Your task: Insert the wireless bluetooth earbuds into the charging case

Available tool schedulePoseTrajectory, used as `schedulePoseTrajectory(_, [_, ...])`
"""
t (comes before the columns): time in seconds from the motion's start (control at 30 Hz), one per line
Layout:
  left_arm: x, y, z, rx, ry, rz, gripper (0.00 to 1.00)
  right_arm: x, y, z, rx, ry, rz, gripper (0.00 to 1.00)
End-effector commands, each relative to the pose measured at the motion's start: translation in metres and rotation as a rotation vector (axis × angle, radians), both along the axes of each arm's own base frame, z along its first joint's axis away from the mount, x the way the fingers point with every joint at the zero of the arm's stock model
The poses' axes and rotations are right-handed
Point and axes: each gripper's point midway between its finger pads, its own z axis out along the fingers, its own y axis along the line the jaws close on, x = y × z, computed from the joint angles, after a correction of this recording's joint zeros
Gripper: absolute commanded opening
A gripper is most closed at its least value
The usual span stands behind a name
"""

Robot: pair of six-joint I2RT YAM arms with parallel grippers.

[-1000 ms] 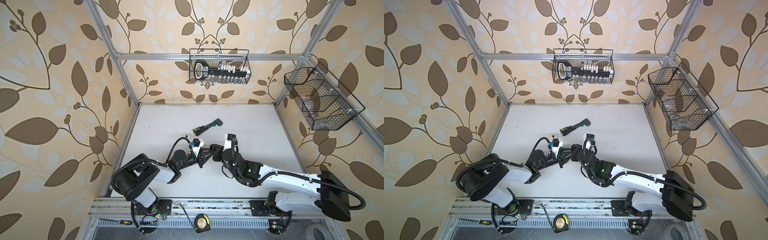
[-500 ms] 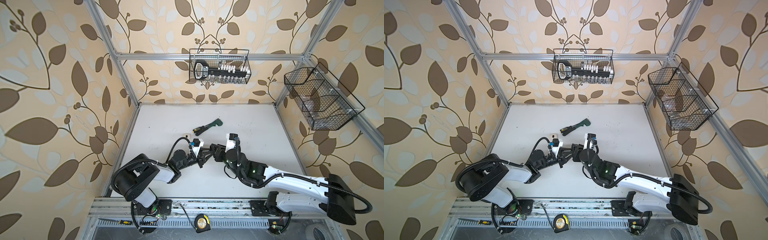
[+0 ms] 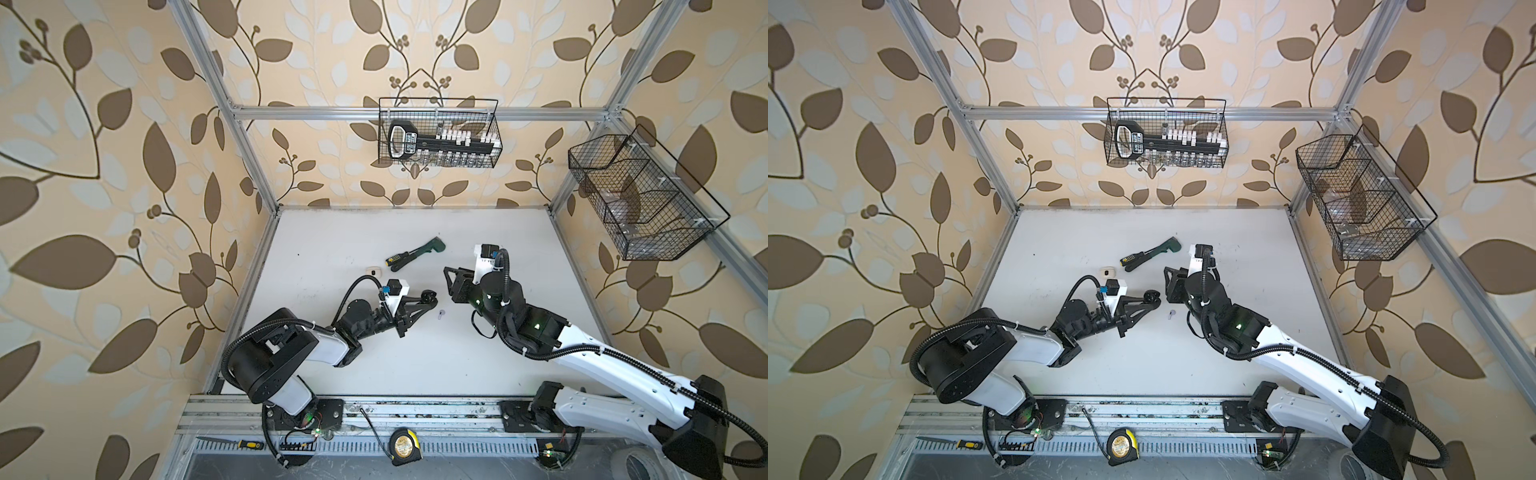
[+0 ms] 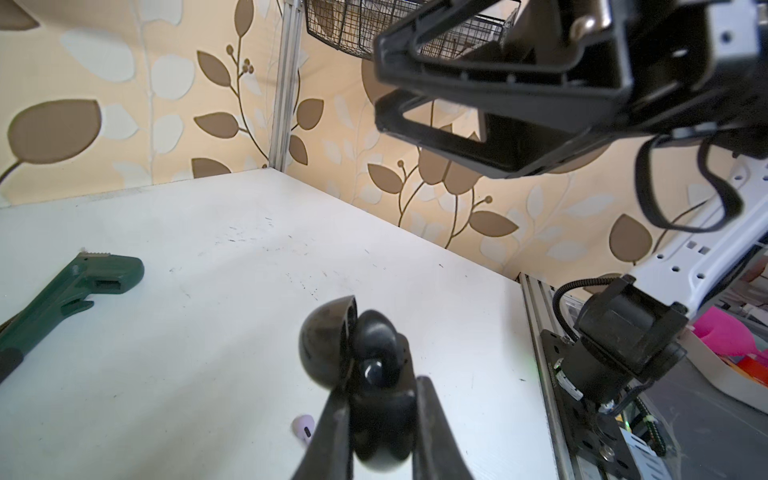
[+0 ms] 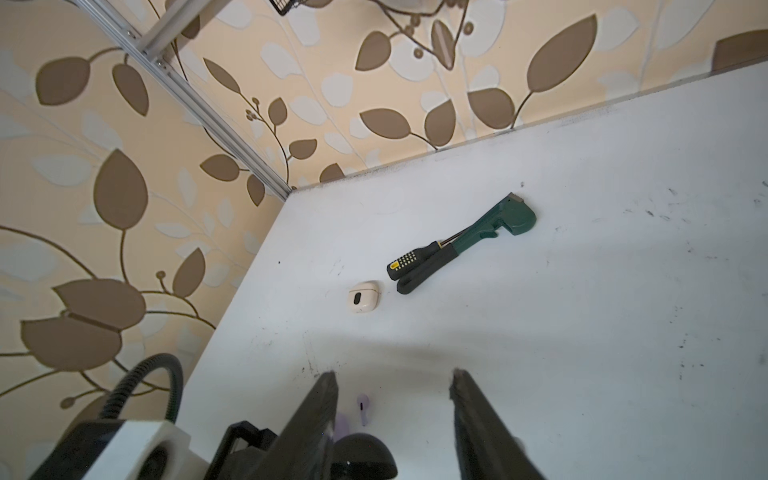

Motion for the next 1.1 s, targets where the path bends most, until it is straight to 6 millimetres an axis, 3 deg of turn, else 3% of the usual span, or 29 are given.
schedulePoseTrajectory(0.0, [-0.013,0.003,0.031,-0.046,-0.175,-0.037,0.00,-0.008,-0.001,-0.014,-0.091,-0.003,0.066,0.46])
schedulePoseTrajectory(0.13, [-0.014,0.003,0.032,-0.034,-0.211,-0.040,0.00,-0.015,0.009,-0.034,-0.083,0.031,0.132,0.45])
schedulePoseTrajectory(0.73, [-0.015,0.006,0.034,-0.029,-0.239,-0.026,0.00,-0.031,0.029,-0.038,-0.101,0.012,0.184,0.43])
schedulePoseTrajectory(1.07, [-0.015,0.009,0.036,-0.031,-0.254,-0.007,0.00,-0.030,0.041,-0.053,-0.126,0.049,0.210,0.42])
